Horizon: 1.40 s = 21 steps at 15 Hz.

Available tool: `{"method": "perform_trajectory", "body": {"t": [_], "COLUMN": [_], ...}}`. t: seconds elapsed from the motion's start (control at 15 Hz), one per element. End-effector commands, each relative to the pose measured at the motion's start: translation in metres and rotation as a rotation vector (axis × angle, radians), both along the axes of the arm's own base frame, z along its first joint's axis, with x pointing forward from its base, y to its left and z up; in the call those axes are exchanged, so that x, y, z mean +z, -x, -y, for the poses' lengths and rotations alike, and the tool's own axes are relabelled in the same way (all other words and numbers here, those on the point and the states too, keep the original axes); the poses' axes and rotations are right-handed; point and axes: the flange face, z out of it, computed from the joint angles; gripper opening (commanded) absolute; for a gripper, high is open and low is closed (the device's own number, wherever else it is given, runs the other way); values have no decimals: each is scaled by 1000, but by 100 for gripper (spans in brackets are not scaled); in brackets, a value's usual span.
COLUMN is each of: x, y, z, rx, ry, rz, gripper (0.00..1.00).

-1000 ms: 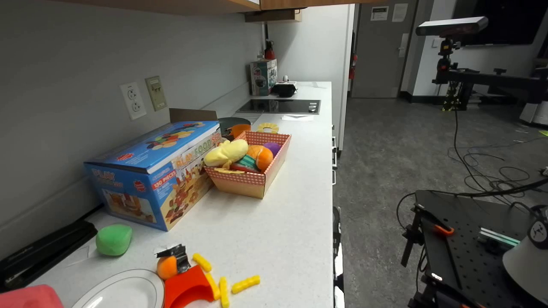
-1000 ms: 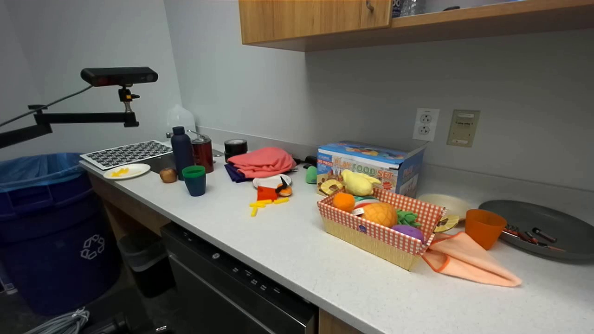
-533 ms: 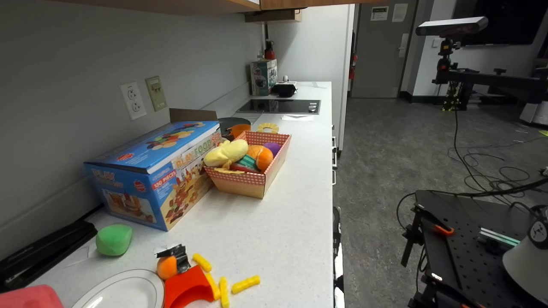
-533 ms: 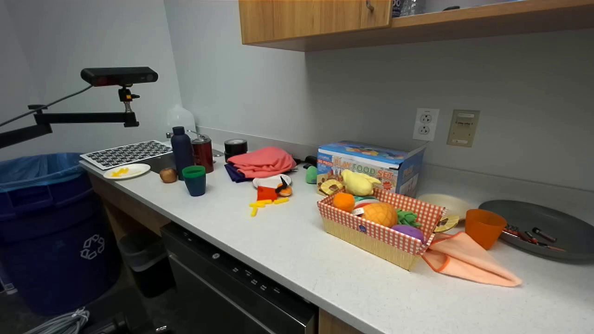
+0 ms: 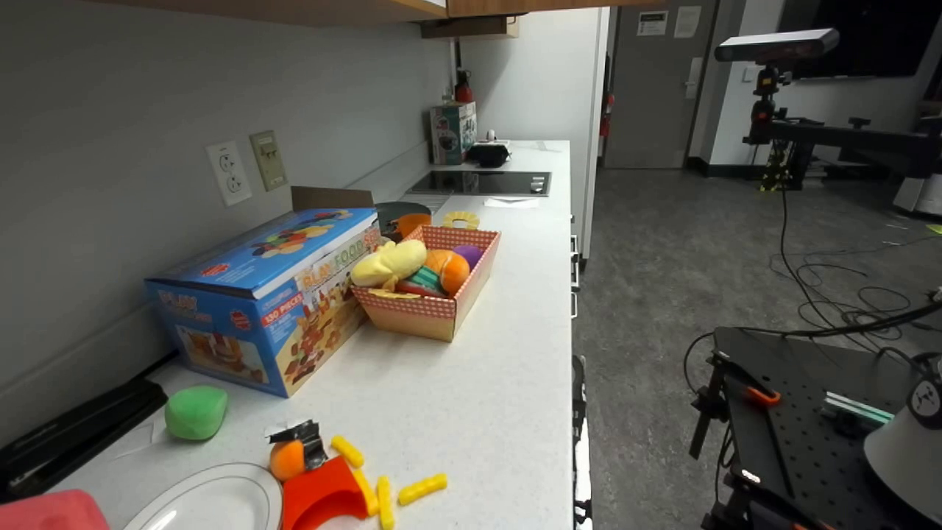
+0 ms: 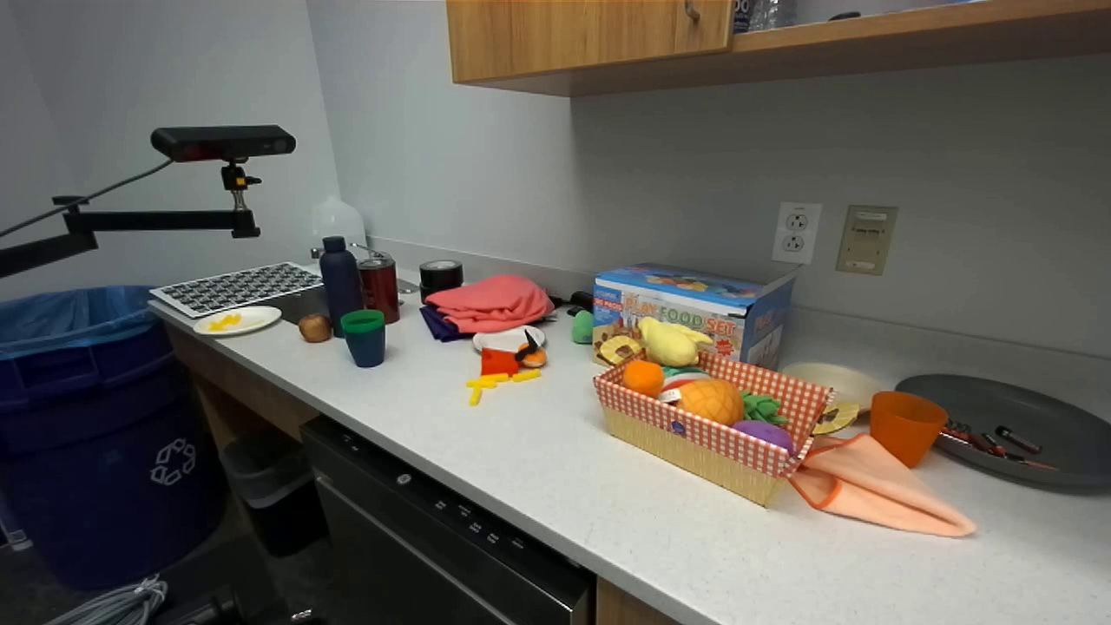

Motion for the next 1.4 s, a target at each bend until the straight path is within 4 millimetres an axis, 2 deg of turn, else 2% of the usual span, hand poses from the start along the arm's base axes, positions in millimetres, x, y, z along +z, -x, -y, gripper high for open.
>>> {"method": "perform_trajectory", "body": {"t": [0.0, 0.4, 0.6, 0.8, 0.93, 1.33], "x": [8, 7, 19, 23, 27, 30], "y": [0, -2, -5, -7, -7, -24], "z": [0, 3, 26, 49, 48, 45], "rx": [-2, -6, -65, -93, -68, 60], "ry": [44, 47, 92, 121, 132, 162], "rz": [29, 31, 104, 141, 143, 111], "gripper": [100, 100, 100, 100, 100, 100]}}
